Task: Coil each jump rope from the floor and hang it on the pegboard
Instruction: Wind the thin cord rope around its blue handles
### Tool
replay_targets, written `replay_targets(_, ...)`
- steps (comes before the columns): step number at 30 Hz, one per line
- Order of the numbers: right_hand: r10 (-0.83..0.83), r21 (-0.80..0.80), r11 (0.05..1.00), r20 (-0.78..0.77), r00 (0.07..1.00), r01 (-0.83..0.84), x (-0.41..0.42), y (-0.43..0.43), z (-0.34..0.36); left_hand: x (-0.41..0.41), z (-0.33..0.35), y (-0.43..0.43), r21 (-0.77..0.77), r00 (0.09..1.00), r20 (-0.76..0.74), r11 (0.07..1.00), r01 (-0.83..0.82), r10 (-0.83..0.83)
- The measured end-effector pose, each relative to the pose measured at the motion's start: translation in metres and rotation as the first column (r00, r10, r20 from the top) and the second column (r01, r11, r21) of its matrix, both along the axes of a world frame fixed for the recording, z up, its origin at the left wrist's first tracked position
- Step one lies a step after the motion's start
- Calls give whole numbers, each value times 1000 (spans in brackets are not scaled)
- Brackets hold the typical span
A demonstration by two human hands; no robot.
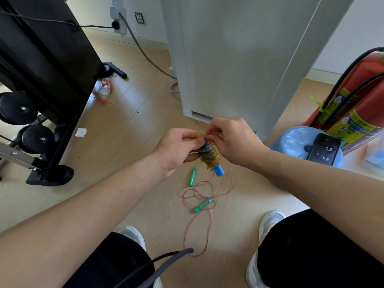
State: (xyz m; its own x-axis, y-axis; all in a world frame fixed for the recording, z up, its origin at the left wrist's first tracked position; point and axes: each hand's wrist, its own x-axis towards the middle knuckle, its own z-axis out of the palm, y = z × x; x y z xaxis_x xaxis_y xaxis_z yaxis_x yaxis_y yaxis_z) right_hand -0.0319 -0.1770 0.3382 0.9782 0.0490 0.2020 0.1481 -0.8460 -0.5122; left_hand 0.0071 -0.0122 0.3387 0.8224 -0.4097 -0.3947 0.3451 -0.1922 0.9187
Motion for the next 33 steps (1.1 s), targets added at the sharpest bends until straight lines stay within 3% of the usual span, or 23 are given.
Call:
replay_targets(4, -53, 42, 998, -42, 998, 55, 1, -5, 1, 0, 5, 1, -66, 999, -46, 998, 13, -16)
replay_targets(15, -88, 355, 919, -243, 966, 173, 4, -10, 9, 3, -1, 4, -47, 998, 60, 999, -2, 5)
replay_targets(33, -62, 267, 950, -351, 934, 163, 4, -22, 15, 0, 3, 0, 6, 998, -21, 998, 58, -58)
